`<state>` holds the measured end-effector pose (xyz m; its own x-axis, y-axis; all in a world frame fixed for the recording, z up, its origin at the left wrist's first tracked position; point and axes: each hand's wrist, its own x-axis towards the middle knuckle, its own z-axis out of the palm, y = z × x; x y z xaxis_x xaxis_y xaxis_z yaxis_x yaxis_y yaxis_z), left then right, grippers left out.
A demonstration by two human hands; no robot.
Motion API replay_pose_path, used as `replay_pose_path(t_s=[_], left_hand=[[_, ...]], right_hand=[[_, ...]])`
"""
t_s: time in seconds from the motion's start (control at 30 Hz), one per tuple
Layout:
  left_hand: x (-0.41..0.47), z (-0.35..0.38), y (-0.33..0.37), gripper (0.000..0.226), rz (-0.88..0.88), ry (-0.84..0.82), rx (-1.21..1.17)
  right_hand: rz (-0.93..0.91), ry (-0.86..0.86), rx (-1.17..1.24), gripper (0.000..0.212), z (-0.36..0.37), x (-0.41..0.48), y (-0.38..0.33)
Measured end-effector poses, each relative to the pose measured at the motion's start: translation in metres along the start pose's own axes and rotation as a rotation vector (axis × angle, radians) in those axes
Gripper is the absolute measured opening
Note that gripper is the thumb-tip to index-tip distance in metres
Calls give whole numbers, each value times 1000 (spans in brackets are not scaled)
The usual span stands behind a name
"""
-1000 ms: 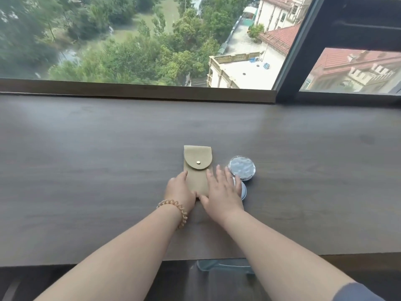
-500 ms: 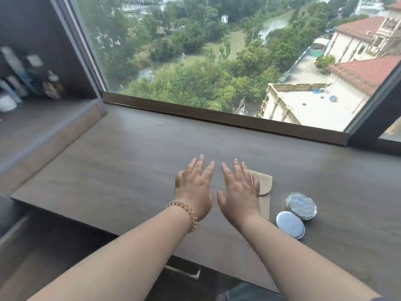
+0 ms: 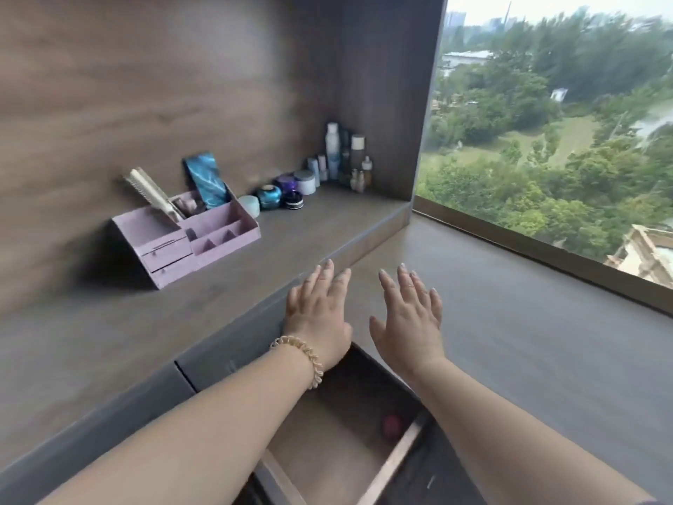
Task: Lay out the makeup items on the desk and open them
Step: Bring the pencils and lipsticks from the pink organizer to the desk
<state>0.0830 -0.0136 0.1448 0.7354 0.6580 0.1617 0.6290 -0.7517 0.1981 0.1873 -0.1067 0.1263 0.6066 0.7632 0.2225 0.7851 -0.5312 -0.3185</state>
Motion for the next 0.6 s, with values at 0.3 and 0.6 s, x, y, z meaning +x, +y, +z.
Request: replay_pose_path(t_s=[0.3, 0.6], left_hand=[[-3, -53, -220, 81, -175, 35, 86], [2, -47, -317, 79, -361, 75, 79]], right_hand=[[-230, -74, 78, 70, 84, 46, -204], [-530, -132, 26, 72, 143, 101, -287]])
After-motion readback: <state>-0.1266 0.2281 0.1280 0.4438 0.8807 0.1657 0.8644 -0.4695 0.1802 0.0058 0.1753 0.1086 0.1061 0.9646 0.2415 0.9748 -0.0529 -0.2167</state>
